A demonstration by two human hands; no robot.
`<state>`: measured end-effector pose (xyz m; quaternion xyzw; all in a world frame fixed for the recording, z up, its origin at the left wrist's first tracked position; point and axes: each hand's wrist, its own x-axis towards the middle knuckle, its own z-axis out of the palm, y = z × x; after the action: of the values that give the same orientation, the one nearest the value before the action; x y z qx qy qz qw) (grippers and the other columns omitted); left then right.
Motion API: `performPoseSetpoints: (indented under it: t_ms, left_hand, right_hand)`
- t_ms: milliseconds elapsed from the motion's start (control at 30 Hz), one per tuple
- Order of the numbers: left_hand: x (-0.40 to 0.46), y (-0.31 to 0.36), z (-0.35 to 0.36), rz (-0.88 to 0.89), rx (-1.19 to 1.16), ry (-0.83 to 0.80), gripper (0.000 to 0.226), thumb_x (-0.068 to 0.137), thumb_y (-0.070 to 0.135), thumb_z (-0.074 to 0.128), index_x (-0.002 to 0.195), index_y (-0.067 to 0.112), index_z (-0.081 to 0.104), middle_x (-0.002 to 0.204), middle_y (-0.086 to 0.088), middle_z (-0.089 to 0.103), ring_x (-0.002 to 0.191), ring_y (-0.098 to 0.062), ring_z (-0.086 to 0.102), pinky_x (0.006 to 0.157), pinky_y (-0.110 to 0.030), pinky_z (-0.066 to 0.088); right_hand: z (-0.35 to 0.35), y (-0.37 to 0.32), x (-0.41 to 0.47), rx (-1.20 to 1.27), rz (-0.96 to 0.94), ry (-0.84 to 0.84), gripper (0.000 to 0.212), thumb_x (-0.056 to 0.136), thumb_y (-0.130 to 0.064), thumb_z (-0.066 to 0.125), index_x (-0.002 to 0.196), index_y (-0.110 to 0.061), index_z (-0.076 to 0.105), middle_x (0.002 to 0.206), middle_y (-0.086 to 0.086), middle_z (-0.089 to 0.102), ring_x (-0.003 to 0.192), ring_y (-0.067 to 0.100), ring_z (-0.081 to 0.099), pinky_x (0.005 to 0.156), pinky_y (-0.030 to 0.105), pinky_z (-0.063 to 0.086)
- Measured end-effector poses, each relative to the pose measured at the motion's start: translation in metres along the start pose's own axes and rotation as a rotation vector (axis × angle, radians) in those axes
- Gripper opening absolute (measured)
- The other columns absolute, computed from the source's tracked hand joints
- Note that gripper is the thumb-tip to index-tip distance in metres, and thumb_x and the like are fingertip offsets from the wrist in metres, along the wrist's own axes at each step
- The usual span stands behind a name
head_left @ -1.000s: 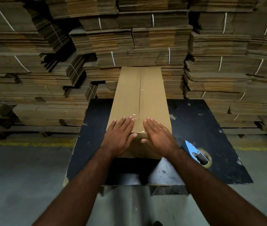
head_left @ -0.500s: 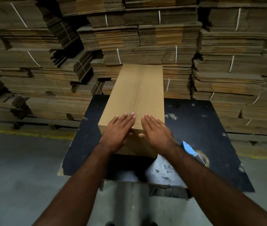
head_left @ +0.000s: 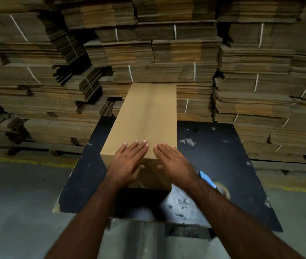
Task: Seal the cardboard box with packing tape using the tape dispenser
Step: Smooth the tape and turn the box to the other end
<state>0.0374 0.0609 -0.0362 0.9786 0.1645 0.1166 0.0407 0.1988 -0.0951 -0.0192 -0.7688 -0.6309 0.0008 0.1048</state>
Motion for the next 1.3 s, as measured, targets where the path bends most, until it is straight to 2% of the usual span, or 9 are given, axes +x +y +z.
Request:
performPoseSetpoints:
  t_ms: [167,367,433,567,700,867,1100,1200,1300]
  left_hand:
    - [0.012,0.032,0.005,-0.076,-0.021,0.051,0.059,0.102,0.05,0.016,0.156,0.026,0.022,0.163,0.009,0.013,0.151,-0.01,0.01,0.122,-0.04,0.007]
    - [0.011,0.021,0.014,0.038,0.128,0.007,0.064,0.1,0.034,0.044,0.157,0.024,0.019,0.163,0.006,0.013,0.15,-0.016,0.016,0.119,-0.037,0.004]
    - [0.009,0.02,0.009,0.041,0.115,-0.023,0.071,0.098,0.034,0.049,0.158,0.025,0.012,0.164,0.007,0.005,0.151,-0.014,0.007,0.121,-0.038,0.003]
    - [0.015,0.036,0.004,-0.023,0.01,-0.02,0.059,0.104,0.052,0.017,0.157,0.027,0.016,0.163,0.011,0.008,0.151,-0.007,0.005,0.122,-0.04,0.007]
    - [0.019,0.046,0.012,-0.073,0.108,0.007,0.058,0.104,0.049,0.022,0.157,0.025,0.02,0.163,0.008,0.013,0.151,-0.013,0.014,0.121,-0.039,0.005]
    - [0.015,0.041,0.002,0.042,0.106,-0.066,0.07,0.1,0.03,0.049,0.158,0.024,0.011,0.164,0.005,0.005,0.151,-0.016,0.007,0.12,-0.04,0.005]
    - [0.026,0.068,0.001,-0.03,-0.018,-0.038,0.055,0.106,0.047,0.017,0.157,0.025,0.019,0.164,0.01,0.012,0.151,-0.009,0.009,0.121,-0.038,0.004]
    - [0.028,0.065,0.008,-0.01,0.048,-0.006,0.054,0.106,0.043,0.027,0.156,0.024,0.023,0.163,0.007,0.017,0.151,-0.014,0.016,0.12,-0.042,0.014]
    - [0.026,0.062,0.003,0.051,0.012,-0.043,0.062,0.103,0.033,0.042,0.158,0.024,0.015,0.164,0.007,0.011,0.151,-0.014,0.011,0.121,-0.038,0.008]
  right_hand:
    - [-0.008,0.009,-0.008,0.129,0.139,0.047,0.092,0.093,-0.063,-0.006,0.151,-0.006,0.036,0.159,0.013,0.031,0.149,0.025,0.025,0.122,0.037,0.014]
    - [0.005,0.016,-0.013,0.121,0.106,0.006,0.073,0.102,-0.053,0.016,0.148,-0.002,0.04,0.156,0.018,0.035,0.146,0.032,0.03,0.116,0.048,0.031]
    - [-0.001,0.016,-0.016,0.093,0.08,-0.018,0.08,0.095,-0.058,0.013,0.155,-0.007,0.026,0.162,0.013,0.02,0.151,0.026,0.016,0.122,0.042,0.017]
    - [-0.014,0.019,-0.02,0.135,0.128,-0.02,0.093,0.085,-0.067,-0.008,0.157,-0.014,0.018,0.165,0.004,0.013,0.152,0.016,0.007,0.122,0.036,0.006]
    - [-0.005,0.021,-0.021,0.098,0.168,0.02,0.098,0.086,-0.066,-0.018,0.156,-0.014,0.025,0.164,0.004,0.02,0.152,0.016,0.013,0.122,0.041,0.012]
    - [-0.004,0.027,-0.024,0.029,0.106,-0.004,0.088,0.092,-0.067,-0.008,0.156,-0.017,0.027,0.163,0.002,0.023,0.151,0.016,0.017,0.121,0.045,0.017]
    - [-0.016,0.036,-0.025,0.095,0.168,-0.015,0.082,0.091,-0.064,-0.003,0.157,-0.02,0.021,0.165,-0.003,0.015,0.152,0.01,0.008,0.12,0.041,0.019]
    - [-0.008,0.039,-0.025,0.065,0.155,-0.015,0.064,0.103,-0.053,0.021,0.158,-0.023,0.012,0.166,-0.007,0.004,0.151,0.008,0.004,0.119,0.041,0.019]
    - [0.002,0.045,-0.044,0.133,0.156,-0.024,0.073,0.103,-0.049,0.038,0.159,-0.024,-0.003,0.164,-0.012,-0.01,0.149,0.005,-0.006,0.118,0.042,0.017]
